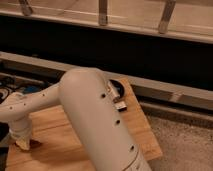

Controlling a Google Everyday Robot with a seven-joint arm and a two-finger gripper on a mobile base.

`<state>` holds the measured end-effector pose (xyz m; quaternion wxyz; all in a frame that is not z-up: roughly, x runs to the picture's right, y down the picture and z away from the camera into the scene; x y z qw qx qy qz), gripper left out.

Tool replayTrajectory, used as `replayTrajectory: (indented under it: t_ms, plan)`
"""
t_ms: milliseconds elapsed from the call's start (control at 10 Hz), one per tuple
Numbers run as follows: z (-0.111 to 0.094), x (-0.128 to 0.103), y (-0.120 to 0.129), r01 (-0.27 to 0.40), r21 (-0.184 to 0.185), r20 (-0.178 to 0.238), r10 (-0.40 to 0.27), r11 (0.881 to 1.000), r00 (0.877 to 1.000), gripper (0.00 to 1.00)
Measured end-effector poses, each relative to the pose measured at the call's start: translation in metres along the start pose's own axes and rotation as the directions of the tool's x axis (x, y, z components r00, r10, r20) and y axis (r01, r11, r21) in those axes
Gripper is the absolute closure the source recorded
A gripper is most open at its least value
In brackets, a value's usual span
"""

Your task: Drag the pepper across the table

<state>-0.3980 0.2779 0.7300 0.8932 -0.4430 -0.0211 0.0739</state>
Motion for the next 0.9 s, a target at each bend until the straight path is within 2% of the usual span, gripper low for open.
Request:
replayTrajectory:
  t_ms: [300, 900]
  plan:
    - [0.0012, -0.0014, 0.0015, 0.003, -0.001, 0.000, -0.003, 1.000, 1.000, 0.22]
    - [0.0043, 0.0001, 0.0030, 0.003, 0.001, -0.005, -0.003, 1.000, 1.000, 0.20]
